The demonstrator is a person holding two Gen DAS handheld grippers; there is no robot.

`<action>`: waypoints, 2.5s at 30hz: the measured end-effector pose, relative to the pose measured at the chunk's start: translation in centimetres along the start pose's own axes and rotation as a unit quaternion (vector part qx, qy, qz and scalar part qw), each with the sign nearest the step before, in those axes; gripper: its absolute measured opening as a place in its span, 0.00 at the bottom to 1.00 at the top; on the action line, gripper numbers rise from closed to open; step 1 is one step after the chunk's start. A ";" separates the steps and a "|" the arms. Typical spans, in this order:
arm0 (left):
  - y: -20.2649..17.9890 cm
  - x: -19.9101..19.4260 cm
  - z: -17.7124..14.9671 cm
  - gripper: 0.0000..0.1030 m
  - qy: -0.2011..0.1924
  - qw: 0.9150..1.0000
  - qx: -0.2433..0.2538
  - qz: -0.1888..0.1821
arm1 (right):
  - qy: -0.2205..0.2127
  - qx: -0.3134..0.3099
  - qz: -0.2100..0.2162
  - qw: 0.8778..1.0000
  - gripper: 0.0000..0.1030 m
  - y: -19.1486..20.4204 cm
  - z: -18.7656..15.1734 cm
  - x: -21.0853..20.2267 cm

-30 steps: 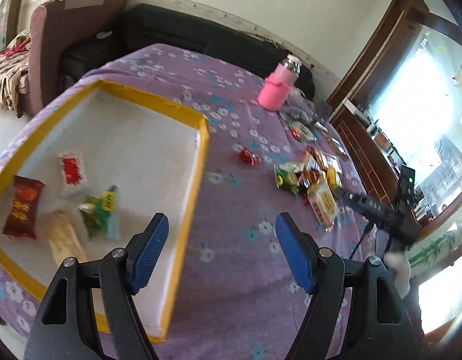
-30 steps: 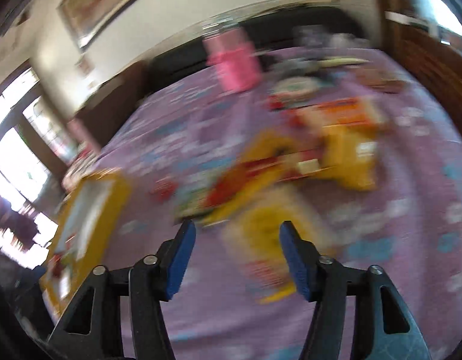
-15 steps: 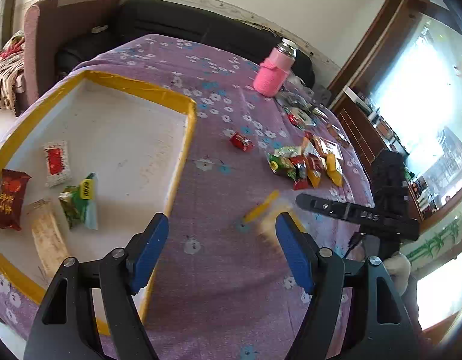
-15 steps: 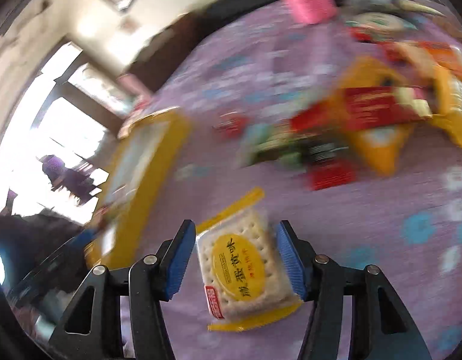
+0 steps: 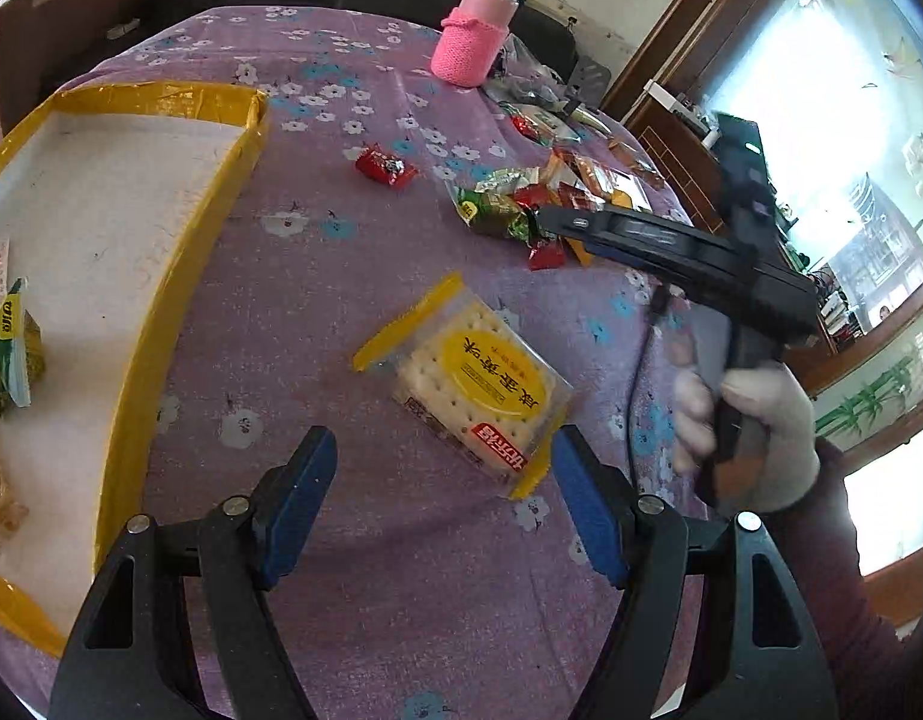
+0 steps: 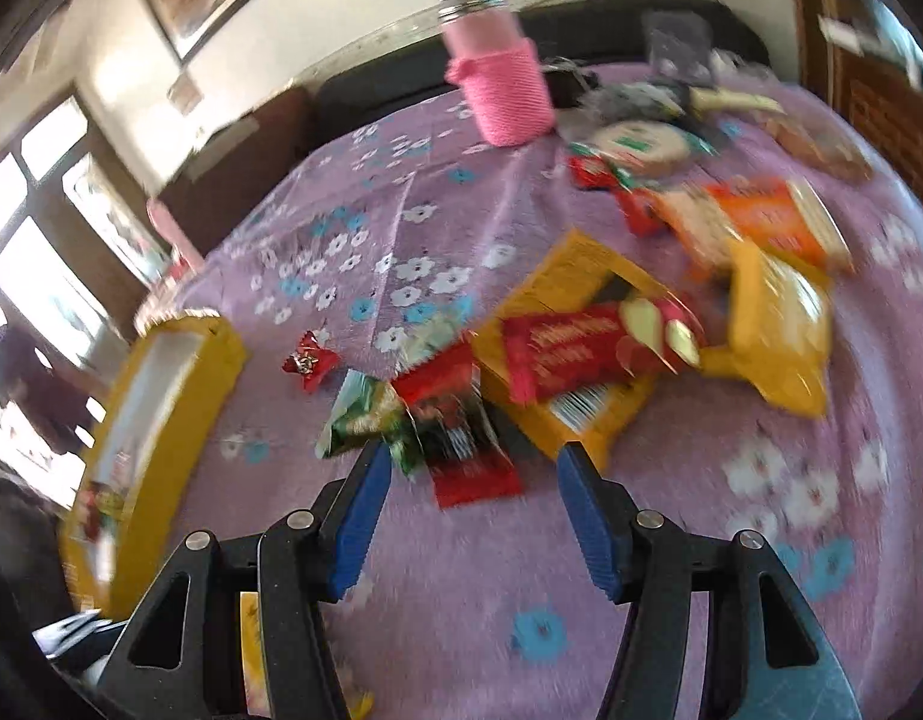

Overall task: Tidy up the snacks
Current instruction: 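Grasp salted egg cracker pack with left tool while right tool grasps red candy packet, then carry cracker pack and red packet into the white tray and open both tools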

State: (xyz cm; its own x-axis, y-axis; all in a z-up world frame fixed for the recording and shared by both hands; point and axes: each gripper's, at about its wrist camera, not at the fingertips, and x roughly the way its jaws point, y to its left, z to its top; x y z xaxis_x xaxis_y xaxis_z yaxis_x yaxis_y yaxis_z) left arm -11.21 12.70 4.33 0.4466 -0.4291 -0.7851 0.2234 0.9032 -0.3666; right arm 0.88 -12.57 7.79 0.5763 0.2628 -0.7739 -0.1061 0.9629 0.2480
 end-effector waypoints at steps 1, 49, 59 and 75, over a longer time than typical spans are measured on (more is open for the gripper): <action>0.2 -0.1 0.0 0.71 -0.001 1.000 -0.004 0.004 | 0.001 -0.010 -0.008 1.000 0.58 0.4 0.1 0.6; -0.3 2.2 1.8 0.64 -0.025 0.998 0.010 0.051 | -0.017 0.024 0.036 0.999 0.21 -0.5 -3.9 -1.0; -4.3 7.7 1.9 0.83 0.008 0.984 0.103 0.144 | -0.012 0.034 0.059 0.998 0.21 0.1 -5.2 -2.7; 2.2 -2.5 2.2 0.68 -0.068 0.996 0.006 0.061 | -0.018 -0.016 0.109 0.994 0.20 5.8 -4.5 -5.4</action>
State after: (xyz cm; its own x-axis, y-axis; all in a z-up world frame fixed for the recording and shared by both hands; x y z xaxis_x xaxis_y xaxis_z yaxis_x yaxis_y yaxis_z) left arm -9.95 15.79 6.58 0.5839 -0.3149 -0.7482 0.1699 0.9487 -0.2667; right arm -6.55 -8.12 10.82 0.5658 0.4637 -0.6818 -0.2576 0.8849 0.3881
